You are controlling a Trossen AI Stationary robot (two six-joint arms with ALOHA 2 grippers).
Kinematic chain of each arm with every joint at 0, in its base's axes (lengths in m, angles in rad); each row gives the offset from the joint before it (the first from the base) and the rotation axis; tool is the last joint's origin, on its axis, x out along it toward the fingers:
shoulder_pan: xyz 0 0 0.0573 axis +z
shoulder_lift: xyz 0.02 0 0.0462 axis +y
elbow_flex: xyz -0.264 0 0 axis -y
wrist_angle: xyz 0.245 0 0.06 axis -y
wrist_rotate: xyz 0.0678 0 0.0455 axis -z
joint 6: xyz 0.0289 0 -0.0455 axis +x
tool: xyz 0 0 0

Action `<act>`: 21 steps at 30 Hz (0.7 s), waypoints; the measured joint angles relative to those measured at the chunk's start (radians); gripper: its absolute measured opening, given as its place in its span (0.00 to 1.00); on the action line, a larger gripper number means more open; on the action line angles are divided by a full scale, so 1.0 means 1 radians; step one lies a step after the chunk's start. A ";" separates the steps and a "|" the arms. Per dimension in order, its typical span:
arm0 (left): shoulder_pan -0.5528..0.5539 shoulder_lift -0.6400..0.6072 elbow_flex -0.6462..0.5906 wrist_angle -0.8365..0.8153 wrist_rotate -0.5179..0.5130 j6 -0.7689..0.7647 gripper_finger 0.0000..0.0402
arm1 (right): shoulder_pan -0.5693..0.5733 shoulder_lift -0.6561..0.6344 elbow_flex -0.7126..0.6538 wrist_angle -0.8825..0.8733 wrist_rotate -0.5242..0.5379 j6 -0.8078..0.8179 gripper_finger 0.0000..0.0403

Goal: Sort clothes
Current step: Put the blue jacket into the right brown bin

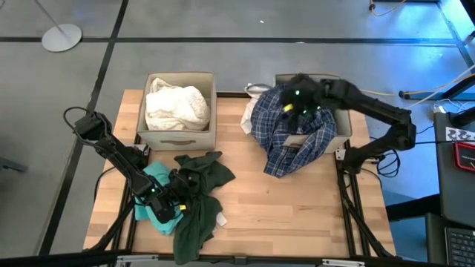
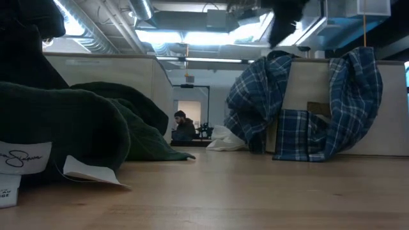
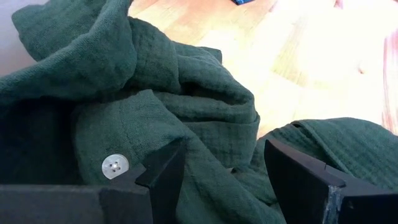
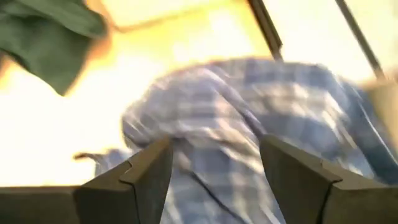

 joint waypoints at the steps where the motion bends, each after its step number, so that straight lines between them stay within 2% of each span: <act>1: 0.000 0.000 0.000 0.000 0.000 0.000 0.52 | 0.029 0.000 -0.011 0.036 0.005 -0.018 0.61; 8: 0.000 0.000 0.000 0.000 0.000 0.002 0.52 | 0.161 0.000 -0.095 0.120 0.121 -0.229 0.59; 12: 0.000 0.000 0.000 0.000 0.000 0.001 0.52 | 0.161 0.001 -0.165 0.121 0.188 -0.280 0.55; 16: 0.000 0.000 0.000 0.000 0.000 0.001 0.52 | 0.139 0.001 -0.219 0.171 0.305 -0.305 0.50; 21: 0.000 0.000 0.000 0.000 0.000 -0.005 0.52 | 0.113 0.001 -0.246 0.229 0.304 -0.340 0.48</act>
